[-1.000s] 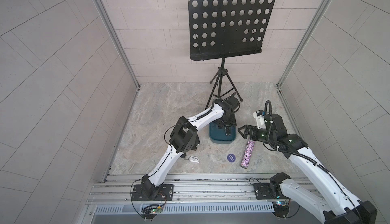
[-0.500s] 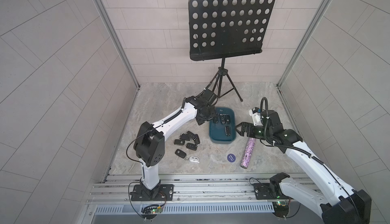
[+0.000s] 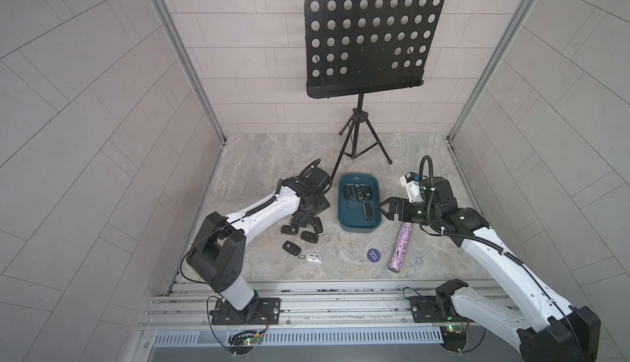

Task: Place the car key into the storage box
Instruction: Pick up the car key from the center of the board.

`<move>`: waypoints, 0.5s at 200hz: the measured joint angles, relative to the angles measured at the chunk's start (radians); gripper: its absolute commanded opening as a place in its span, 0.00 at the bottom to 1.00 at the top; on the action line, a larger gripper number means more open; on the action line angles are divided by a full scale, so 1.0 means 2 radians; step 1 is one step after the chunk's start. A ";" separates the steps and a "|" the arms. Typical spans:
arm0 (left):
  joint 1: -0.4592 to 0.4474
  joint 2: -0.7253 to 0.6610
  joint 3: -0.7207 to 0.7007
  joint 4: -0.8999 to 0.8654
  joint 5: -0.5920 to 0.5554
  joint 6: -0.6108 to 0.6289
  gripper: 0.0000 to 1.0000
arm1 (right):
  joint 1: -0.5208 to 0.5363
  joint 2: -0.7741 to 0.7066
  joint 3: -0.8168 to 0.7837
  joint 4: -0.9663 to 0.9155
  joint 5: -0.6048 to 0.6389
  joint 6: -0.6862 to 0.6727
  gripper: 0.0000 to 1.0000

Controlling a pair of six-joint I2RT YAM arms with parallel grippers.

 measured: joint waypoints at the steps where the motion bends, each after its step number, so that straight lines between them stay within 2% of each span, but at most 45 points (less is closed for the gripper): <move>1: 0.001 -0.001 -0.002 0.000 0.000 -0.001 0.80 | 0.000 0.000 0.000 0.000 0.000 0.000 1.00; 63: 0.028 -0.001 -0.028 0.012 -0.008 -0.034 0.71 | 0.000 0.000 0.000 0.000 -0.004 -0.002 1.00; 100: 0.030 0.024 -0.028 0.034 0.005 -0.055 0.65 | 0.000 0.000 0.000 0.000 -0.003 -0.002 1.00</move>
